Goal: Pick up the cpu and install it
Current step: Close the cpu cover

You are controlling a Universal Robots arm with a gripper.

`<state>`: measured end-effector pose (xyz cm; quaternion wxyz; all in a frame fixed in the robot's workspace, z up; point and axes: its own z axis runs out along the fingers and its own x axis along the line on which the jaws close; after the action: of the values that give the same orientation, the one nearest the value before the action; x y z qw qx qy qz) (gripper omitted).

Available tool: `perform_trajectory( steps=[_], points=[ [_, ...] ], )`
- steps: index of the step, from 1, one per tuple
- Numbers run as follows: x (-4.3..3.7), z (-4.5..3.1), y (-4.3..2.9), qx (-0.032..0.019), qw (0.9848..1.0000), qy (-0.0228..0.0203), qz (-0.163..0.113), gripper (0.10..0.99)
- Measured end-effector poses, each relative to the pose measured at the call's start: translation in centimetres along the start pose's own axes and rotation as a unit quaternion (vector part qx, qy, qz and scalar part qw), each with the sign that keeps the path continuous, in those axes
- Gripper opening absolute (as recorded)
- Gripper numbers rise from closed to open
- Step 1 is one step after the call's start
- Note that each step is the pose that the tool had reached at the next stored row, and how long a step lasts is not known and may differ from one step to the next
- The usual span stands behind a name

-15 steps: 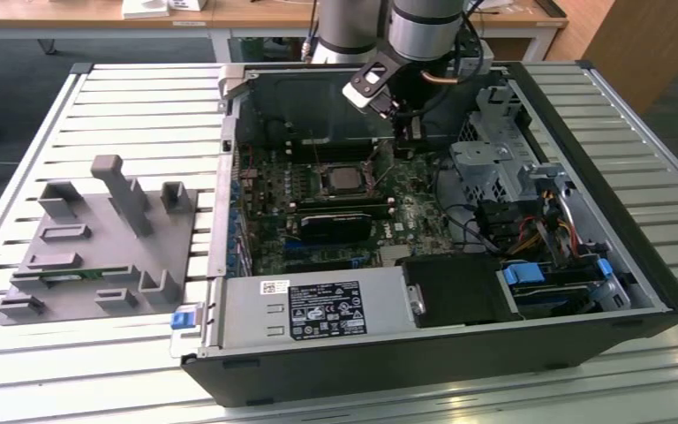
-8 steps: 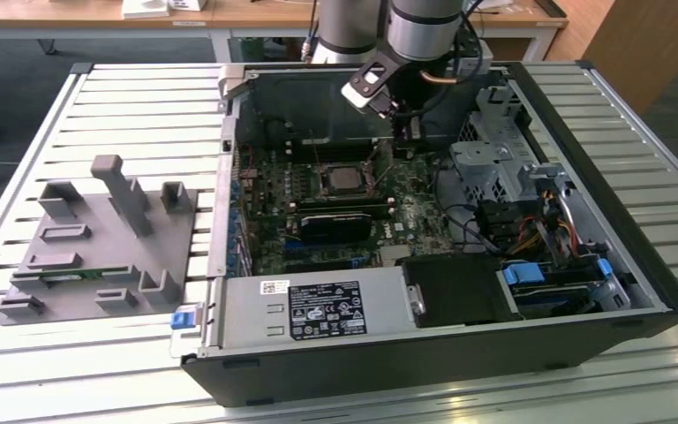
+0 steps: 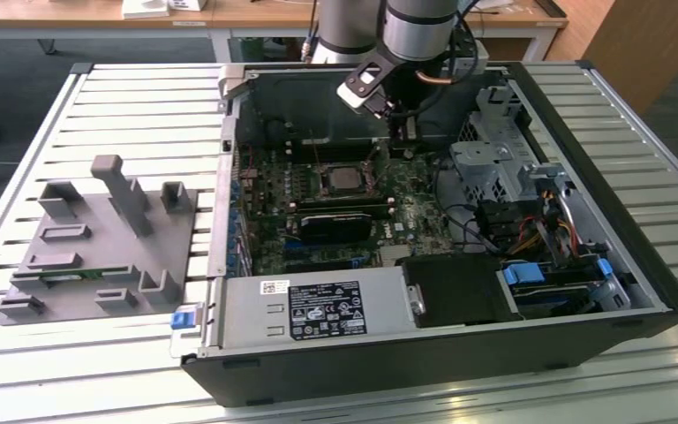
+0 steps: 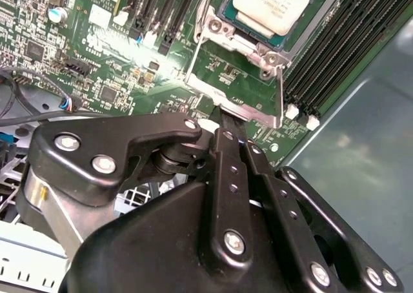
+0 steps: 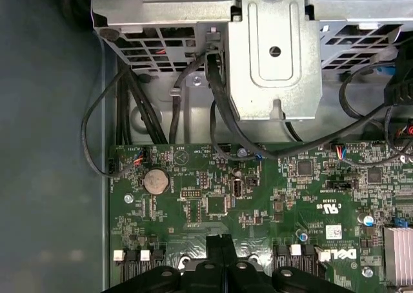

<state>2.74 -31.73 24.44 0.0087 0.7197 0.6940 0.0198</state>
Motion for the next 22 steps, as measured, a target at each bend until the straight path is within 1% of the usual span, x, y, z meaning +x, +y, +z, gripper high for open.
perform_trajectory(
  steps=[22],
  points=[
    [-0.08, -0.06, -2.3, 0.0, 1.0, 0.0, 0.0, 0.106]
  ],
)
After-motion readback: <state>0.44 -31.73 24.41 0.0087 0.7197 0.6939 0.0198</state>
